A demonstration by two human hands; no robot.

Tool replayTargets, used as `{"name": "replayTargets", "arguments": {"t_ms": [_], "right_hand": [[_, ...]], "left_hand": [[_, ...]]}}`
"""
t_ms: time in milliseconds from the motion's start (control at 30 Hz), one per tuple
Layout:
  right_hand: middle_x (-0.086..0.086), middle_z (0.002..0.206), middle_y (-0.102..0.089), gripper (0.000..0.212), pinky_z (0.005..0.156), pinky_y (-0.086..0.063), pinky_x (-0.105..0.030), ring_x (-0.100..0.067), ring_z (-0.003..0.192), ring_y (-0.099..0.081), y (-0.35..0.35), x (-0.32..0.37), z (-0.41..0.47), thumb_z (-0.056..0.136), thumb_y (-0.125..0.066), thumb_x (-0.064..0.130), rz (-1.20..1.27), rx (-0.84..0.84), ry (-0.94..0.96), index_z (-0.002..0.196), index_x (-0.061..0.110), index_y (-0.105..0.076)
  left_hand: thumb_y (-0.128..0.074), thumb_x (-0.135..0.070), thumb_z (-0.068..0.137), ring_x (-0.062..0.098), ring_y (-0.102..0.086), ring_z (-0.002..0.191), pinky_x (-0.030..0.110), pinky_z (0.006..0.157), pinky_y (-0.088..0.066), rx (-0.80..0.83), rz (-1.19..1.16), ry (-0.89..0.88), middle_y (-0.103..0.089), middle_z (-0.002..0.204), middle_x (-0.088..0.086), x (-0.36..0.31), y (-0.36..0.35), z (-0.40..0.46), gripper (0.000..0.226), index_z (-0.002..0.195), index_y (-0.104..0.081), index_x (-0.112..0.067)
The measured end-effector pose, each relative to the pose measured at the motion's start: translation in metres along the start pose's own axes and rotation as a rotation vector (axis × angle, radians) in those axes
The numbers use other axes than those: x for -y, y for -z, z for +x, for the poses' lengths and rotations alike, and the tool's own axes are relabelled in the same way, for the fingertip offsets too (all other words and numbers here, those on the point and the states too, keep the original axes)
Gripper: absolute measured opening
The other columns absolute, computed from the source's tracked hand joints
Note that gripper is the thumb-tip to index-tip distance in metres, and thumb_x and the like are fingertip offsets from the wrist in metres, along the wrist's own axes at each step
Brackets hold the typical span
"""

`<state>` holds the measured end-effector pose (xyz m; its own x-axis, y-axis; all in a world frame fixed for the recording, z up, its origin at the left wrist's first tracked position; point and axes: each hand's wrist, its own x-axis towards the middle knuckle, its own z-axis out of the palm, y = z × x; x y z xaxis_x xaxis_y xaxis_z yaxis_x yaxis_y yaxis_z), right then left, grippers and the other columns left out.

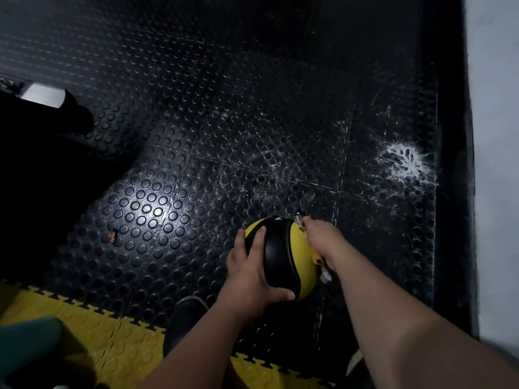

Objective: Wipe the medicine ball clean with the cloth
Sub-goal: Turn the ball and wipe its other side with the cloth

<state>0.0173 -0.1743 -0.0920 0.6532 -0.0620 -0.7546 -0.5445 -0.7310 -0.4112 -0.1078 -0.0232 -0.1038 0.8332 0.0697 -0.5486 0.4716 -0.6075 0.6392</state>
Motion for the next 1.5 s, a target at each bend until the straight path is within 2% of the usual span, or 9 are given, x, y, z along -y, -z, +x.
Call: {"name": "replayTargets", "arguments": {"t_ms": [167, 367, 533, 733, 900, 1067, 1267, 1433, 1500], "right_hand": [[0.003, 0.146, -0.054, 0.046, 0.111, -0.039, -0.045, -0.021, 0.135, -0.047, -0.037, 0.015, -0.038, 0.105, -0.036, 0.049, -0.228, -0.178, 0.389, 0.137, 0.025, -0.058], [-0.013, 0.137, -0.06, 0.051, 0.098, -0.044, -0.04, -0.03, 0.116, -0.056, -0.009, 0.002, -0.005, 0.108, -0.029, 0.044, 0.069, -0.099, 0.021, 0.134, 0.013, -0.061], [0.003, 0.159, -0.041, 0.051, 0.122, -0.026, -0.041, -0.021, 0.148, -0.031, -0.051, 0.001, -0.053, 0.106, -0.034, 0.048, -0.175, -0.284, 0.383, 0.148, 0.025, -0.049], [-0.01, 0.133, -0.062, 0.051, 0.099, -0.047, -0.045, -0.031, 0.116, -0.057, -0.02, -0.004, -0.006, 0.105, -0.03, 0.048, 0.185, -0.153, -0.02, 0.13, 0.017, -0.061], [0.009, 0.154, -0.046, 0.05, 0.121, -0.029, -0.046, -0.021, 0.146, -0.036, -0.059, -0.004, -0.042, 0.101, -0.04, 0.053, -0.081, -0.306, 0.385, 0.142, 0.028, -0.056], [-0.007, 0.112, -0.067, 0.04, 0.097, -0.051, -0.047, -0.027, 0.101, -0.062, -0.021, -0.006, -0.004, 0.103, -0.038, 0.048, 0.393, -0.138, -0.015, 0.108, 0.02, -0.066], [0.003, 0.152, -0.047, 0.048, 0.122, -0.026, -0.042, -0.023, 0.145, -0.034, -0.065, -0.003, -0.048, 0.102, -0.041, 0.047, -0.122, -0.385, 0.415, 0.142, 0.024, -0.056], [-0.009, 0.117, -0.067, 0.037, 0.096, -0.05, -0.048, -0.031, 0.104, -0.061, -0.025, -0.013, -0.011, 0.103, -0.037, 0.047, 0.375, -0.227, -0.025, 0.105, 0.022, -0.064], [-0.009, 0.118, -0.066, 0.044, 0.097, -0.05, -0.049, -0.031, 0.107, -0.061, -0.026, -0.007, -0.015, 0.102, -0.032, 0.051, 0.325, -0.232, -0.031, 0.109, 0.022, -0.064]], "left_hand": [[-0.096, -0.049, 0.051, 0.028, 0.002, 0.154, 0.049, 0.123, -0.019, -0.016, 0.004, -0.01, 0.022, 0.162, -0.016, 0.009, 0.002, 0.004, 0.143, 0.154, 0.003, -0.052], [-0.097, -0.045, 0.053, 0.025, 0.005, 0.153, 0.053, 0.122, -0.018, 0.009, -0.03, 0.001, 0.024, 0.161, -0.019, -0.002, 0.005, 0.004, 0.14, 0.152, 0.002, -0.057], [-0.095, -0.056, 0.046, 0.033, -0.006, 0.154, 0.054, 0.123, -0.022, -0.005, -0.05, -0.011, 0.015, 0.165, -0.014, 0.012, 0.012, 0.012, 0.142, 0.148, 0.005, -0.061], [-0.097, -0.046, 0.052, 0.03, -0.001, 0.153, 0.052, 0.122, -0.018, 0.002, -0.078, 0.023, 0.02, 0.164, -0.016, -0.001, 0.006, 0.008, 0.139, 0.15, 0.0, -0.06], [-0.09, -0.064, 0.039, 0.035, -0.013, 0.152, 0.051, 0.123, -0.023, -0.02, -0.091, 0.011, 0.009, 0.167, -0.006, 0.012, 0.013, 0.016, 0.143, 0.15, 0.0, -0.059], [-0.097, -0.047, 0.052, 0.033, -0.005, 0.152, 0.052, 0.121, -0.019, 0.006, -0.087, 0.046, 0.016, 0.165, -0.012, -0.004, 0.011, 0.014, 0.138, 0.152, -0.003, -0.056], [-0.092, -0.054, 0.048, 0.037, -0.016, 0.151, 0.048, 0.122, -0.024, -0.024, -0.1, 0.03, 0.007, 0.167, -0.005, 0.01, 0.013, 0.02, 0.137, 0.151, -0.002, -0.057], [-0.095, -0.048, 0.055, 0.034, -0.005, 0.151, 0.05, 0.121, -0.02, -0.015, -0.075, 0.061, 0.019, 0.163, -0.015, -0.01, 0.004, 0.011, 0.137, 0.152, 0.001, -0.056], [-0.095, -0.047, 0.056, 0.034, -0.005, 0.151, 0.05, 0.121, -0.02, -0.02, -0.079, 0.072, 0.02, 0.164, -0.013, -0.011, 0.005, 0.011, 0.137, 0.152, 0.001, -0.056]]}}
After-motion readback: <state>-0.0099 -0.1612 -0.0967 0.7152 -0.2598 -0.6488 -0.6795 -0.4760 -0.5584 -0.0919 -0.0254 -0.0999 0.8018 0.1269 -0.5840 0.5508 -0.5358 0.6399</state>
